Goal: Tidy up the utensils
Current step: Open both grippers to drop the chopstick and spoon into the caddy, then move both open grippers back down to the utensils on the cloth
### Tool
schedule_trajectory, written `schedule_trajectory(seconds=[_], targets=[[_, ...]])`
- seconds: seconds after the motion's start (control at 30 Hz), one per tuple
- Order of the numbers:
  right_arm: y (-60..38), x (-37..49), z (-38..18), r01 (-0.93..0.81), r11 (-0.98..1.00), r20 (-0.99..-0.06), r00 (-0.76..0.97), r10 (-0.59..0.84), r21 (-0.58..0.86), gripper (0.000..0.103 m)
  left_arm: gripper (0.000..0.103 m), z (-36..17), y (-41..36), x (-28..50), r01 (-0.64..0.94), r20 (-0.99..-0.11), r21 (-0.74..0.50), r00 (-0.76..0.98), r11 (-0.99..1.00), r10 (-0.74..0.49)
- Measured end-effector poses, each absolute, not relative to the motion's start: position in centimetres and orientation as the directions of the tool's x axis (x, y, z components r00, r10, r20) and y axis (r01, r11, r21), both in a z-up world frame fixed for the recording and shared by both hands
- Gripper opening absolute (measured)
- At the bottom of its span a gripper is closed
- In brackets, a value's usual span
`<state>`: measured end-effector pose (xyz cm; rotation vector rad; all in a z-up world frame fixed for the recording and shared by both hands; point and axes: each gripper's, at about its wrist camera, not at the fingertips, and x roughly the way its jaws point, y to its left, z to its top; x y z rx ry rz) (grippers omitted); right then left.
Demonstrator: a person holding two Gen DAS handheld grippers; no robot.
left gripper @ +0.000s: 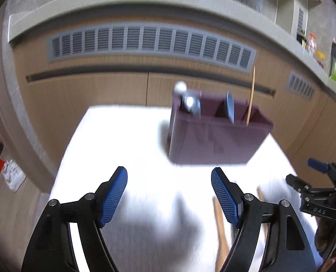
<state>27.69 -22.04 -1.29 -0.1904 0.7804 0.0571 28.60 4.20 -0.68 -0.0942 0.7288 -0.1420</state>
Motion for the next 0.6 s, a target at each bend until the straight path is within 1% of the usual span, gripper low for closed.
schedule_trajectory(seconds=[0.03, 0.1, 0.17, 0.23, 0.3, 0.37, 0.43, 0.47, 0.5, 0.57, 0.6], targets=[[-21.6, 27.2, -1.1, -0.135, 0.98, -0.708, 0.706, -0.01, -0.148, 0.087, 0.077, -1.2, 4.0, 28.0, 0.097, -0.667, -0.125, 0.728, 0.987, -0.157], [-20.8, 25.6, -1.5, -0.169, 0.975, -0.715, 0.699, 0.015, -0.145, 0.092, 0.078, -2.0, 4.0, 26.7, 0.09, -0.689, -0.11, 0.71, 0.99, -0.142], [-19.9, 23.8, -1.6, -0.221, 0.964, -0.716, 0.696, 0.051, -0.146, 0.095, 0.078, -2.6, 3.9, 25.5, 0.083, -0.701, -0.113, 0.7, 0.99, -0.138], [-19.7, 22.6, -1.7, -0.255, 0.957, -0.72, 0.69, 0.081, -0.137, 0.097, 0.078, -2.9, 3.8, 24.3, 0.094, -0.705, -0.116, 0.694, 0.989, -0.148], [-19.9, 21.3, -2.0, -0.261, 0.96, -0.729, 0.676, 0.106, -0.103, 0.1, 0.081, -2.9, 3.5, 23.5, 0.1, -0.707, -0.105, 0.692, 0.989, -0.145], [-19.7, 19.7, -2.3, -0.269, 0.96, -0.745, 0.656, 0.122, -0.08, 0.1, 0.085, -3.1, 3.5, 22.7, 0.094, -0.711, -0.107, 0.688, 0.99, -0.142], [-19.4, 18.7, -2.6, -0.273, 0.958, -0.745, 0.657, 0.116, -0.092, 0.094, 0.085, -3.1, 3.6, 22.5, 0.084, -0.716, -0.123, 0.682, 0.989, -0.147], [-19.2, 18.4, -2.8, -0.268, 0.958, -0.744, 0.66, 0.104, -0.103, 0.076, 0.085, -3.1, 3.6, 22.4, 0.079, -0.718, -0.136, 0.679, 0.988, -0.153], [-19.0, 18.5, -2.9, -0.267, 0.958, -0.75, 0.654, 0.102, -0.103, 0.045, 0.085, -3.1, 3.6, 22.4, 0.076, -0.72, -0.142, 0.676, 0.987, -0.156], [-18.8, 19.5, -3.4, -0.276, 0.96, -0.793, 0.594, 0.136, -0.042, 0.016, 0.085, -3.0, 3.6, 22.1, 0.072, -0.722, -0.144, 0.674, 0.987, -0.155], [-18.7, 20.2, -3.5, -0.279, 0.96, -0.805, 0.567, 0.175, 0.013, 0.016, 0.085, -2.8, 3.5, 22.1, 0.072, -0.72, -0.141, 0.677, 0.987, -0.152]])
